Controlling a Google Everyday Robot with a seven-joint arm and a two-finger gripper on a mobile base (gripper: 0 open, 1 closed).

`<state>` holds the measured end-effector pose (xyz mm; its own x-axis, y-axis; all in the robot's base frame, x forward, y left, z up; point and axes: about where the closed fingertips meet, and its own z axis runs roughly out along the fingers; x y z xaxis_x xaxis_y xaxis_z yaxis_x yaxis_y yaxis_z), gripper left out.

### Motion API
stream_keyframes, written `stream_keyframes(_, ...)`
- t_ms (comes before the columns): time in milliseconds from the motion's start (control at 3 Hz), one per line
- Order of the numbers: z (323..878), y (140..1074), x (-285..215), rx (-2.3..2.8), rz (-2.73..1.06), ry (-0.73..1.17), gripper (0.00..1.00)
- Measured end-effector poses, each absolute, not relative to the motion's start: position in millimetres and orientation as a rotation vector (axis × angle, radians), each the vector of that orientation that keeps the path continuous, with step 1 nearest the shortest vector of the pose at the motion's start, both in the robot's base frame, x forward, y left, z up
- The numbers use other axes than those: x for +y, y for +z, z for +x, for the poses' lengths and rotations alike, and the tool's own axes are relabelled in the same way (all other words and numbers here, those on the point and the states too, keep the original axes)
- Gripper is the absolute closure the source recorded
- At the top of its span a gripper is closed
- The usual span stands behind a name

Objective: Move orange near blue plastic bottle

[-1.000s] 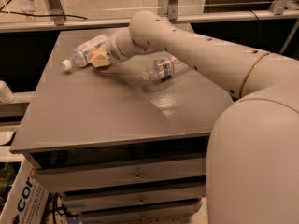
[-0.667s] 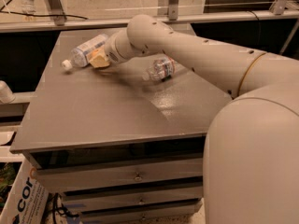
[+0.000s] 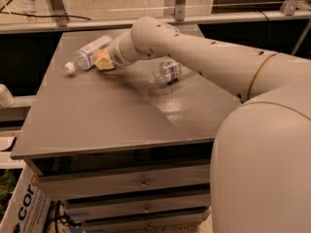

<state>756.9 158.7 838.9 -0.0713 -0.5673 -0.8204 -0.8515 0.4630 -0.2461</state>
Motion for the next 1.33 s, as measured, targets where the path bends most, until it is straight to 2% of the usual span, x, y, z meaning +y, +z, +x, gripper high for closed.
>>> stream_keyframes(333,757.3,839.6,157.7,1.757,-1.214,0.367,0.12)
stream_keyframes(667,756.9,839.2,157.2,1.762,-1.216,0.367,0.00)
stream_keyframes(1333,756.0,839.9,153.7,1.767,-1.207,0.419,0.00)
